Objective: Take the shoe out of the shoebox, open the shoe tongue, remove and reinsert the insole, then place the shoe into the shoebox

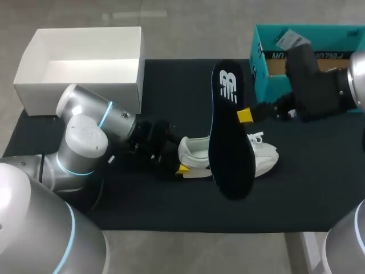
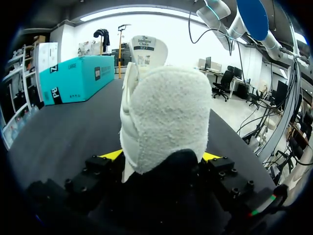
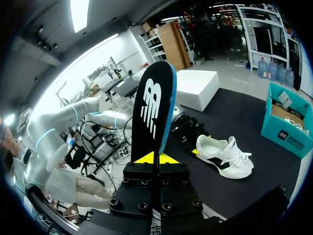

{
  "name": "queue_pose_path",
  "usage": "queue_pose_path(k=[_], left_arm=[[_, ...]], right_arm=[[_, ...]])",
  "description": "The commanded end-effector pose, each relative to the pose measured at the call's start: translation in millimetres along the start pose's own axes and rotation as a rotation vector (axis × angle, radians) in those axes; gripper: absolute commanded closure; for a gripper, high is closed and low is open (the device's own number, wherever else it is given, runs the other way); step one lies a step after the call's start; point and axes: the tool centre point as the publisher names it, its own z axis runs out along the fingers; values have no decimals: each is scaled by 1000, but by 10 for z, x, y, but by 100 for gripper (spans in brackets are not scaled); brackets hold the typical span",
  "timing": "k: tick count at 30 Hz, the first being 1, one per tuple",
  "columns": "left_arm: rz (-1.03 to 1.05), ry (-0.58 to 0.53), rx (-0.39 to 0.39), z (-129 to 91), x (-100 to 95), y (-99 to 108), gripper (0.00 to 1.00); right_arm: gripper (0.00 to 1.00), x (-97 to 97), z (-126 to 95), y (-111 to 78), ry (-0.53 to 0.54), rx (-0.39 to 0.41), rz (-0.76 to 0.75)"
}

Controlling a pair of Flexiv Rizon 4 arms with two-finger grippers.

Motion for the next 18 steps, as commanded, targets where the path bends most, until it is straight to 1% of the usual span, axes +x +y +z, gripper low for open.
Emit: queue_pose_path(k=[1, 18], left_arm=[[0, 1, -1, 12, -5, 4, 100], [0, 1, -1, 12, -5, 4, 100]], right_arm=[[100, 38, -46, -54, -24, 12, -2], [100, 38, -46, -54, -24, 12, -2]])
